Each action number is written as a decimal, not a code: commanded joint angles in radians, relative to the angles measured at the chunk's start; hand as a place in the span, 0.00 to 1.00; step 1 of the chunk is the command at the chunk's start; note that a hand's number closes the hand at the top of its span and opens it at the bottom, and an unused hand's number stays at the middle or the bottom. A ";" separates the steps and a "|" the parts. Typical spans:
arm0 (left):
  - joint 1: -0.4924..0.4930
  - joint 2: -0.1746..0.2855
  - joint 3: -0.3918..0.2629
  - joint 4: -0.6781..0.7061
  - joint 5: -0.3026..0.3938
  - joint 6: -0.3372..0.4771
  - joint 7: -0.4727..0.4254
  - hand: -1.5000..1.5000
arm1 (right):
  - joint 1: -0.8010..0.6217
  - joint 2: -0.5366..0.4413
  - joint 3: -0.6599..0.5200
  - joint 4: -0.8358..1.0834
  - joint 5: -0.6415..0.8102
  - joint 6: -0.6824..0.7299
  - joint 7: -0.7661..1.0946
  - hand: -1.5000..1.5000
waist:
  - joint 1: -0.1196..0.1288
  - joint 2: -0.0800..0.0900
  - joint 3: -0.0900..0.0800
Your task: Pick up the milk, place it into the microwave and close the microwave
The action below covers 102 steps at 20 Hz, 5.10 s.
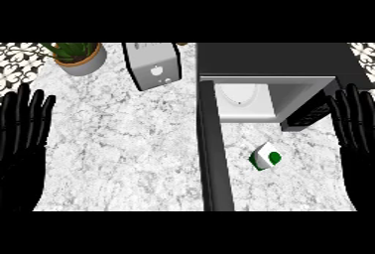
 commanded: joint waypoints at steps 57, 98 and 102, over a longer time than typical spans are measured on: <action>0.682 -0.031 -0.198 -0.113 0.015 -0.069 -0.322 0.00 | 0.132 -0.032 -0.048 0.683 0.044 0.078 -0.648 0.00 | 0.007 -0.015 0.009; 0.733 0.004 -0.159 -0.151 0.087 -0.123 -0.339 0.00 | -0.446 -0.050 -0.206 1.833 0.135 0.124 -1.148 0.00 | 0.032 -0.008 0.013; 0.742 -0.015 -0.182 -0.127 0.058 -0.115 -0.370 0.00 | -0.436 -0.045 -0.224 1.808 0.091 0.235 -1.138 1.00 | 0.025 -0.011 0.012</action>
